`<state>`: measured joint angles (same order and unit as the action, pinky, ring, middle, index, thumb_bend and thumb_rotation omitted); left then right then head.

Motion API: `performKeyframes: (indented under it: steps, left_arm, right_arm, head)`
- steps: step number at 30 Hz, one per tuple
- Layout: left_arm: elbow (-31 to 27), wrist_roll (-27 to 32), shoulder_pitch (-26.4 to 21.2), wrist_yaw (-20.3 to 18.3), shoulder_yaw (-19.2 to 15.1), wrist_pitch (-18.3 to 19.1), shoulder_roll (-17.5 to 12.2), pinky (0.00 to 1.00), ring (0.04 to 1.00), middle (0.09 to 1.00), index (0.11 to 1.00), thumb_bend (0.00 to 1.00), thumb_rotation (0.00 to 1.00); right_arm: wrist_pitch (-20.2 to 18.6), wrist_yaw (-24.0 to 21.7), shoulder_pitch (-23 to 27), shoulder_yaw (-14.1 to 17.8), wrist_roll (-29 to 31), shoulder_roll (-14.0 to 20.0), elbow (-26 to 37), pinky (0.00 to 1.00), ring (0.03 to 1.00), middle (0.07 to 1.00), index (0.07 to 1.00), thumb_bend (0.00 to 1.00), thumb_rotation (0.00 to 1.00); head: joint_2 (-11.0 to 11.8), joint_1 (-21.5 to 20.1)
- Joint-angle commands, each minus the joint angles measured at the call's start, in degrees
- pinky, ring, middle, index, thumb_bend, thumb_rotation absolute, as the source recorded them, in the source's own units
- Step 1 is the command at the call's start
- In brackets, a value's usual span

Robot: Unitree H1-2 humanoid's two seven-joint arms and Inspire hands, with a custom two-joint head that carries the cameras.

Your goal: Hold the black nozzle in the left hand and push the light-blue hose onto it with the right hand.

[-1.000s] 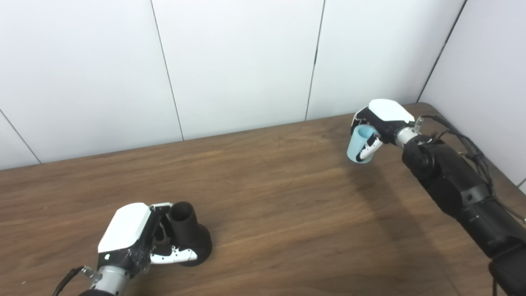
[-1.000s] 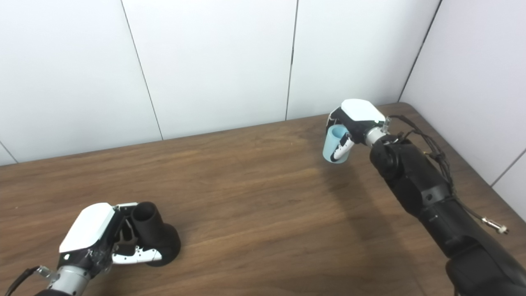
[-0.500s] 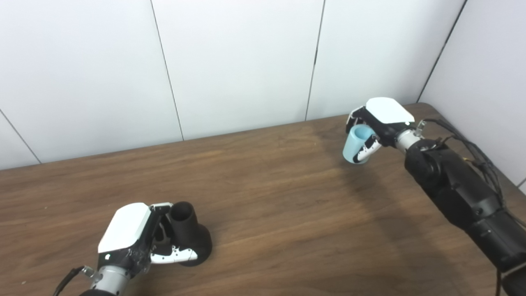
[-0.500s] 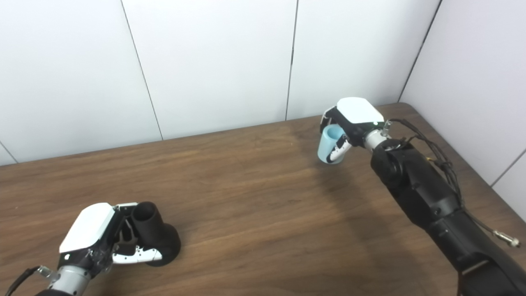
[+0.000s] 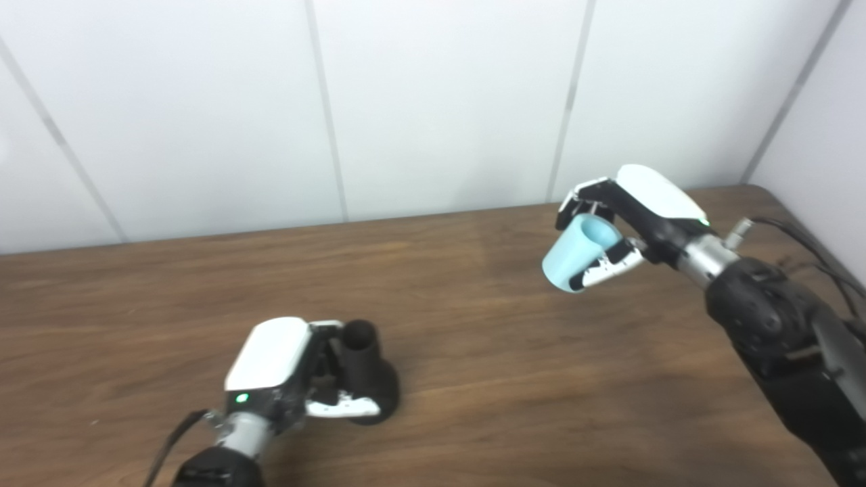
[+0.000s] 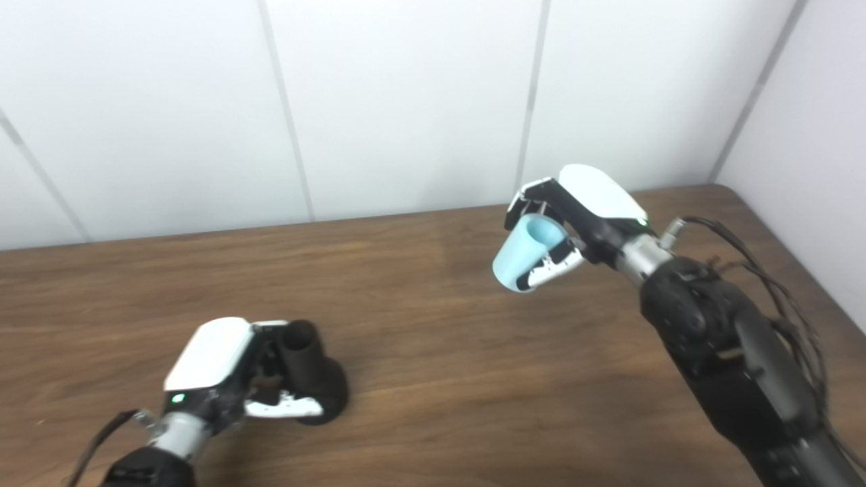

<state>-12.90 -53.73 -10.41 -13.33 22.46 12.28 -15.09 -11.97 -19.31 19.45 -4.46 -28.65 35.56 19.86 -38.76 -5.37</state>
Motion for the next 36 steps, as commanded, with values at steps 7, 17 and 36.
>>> performKeyframes:
  steps: [7, 17, 36]
  left_arm:
    - [0.35, -3.57, 2.07, -3.63, 2.66, 2.94, 1.86, 0.25, 0.344, 0.470, 0.486, 0.53, 0.00]
    - [1.07, -5.69, 2.28, -2.64, 3.42, 4.50, 4.15, 0.27, 0.364, 0.399, 0.502, 0.52, 0.00]
    - [3.10, -6.45, 1.55, -2.63, 3.87, 4.33, 4.90, 0.30, 0.379, 0.400, 0.504, 0.52, 0.00]
  right_arm:
    - [1.91, 1.41, -0.72, 0.61, 3.86, -6.25, 8.30, 0.39, 0.396, 0.509, 0.526, 0.51, 0.00]
    - [7.02, 3.48, -1.84, -1.88, 1.74, -15.08, 10.71, 0.33, 0.373, 0.498, 0.548, 0.51, 0.00]
    - [7.61, 3.04, -3.41, -4.51, 2.03, -20.60, 10.42, 0.37, 0.393, 0.501, 0.534, 0.51, 0.00]
  head:
    - [-0.18, 2.61]
    - [-0.21, 5.64]
    - [-0.47, 7.27]
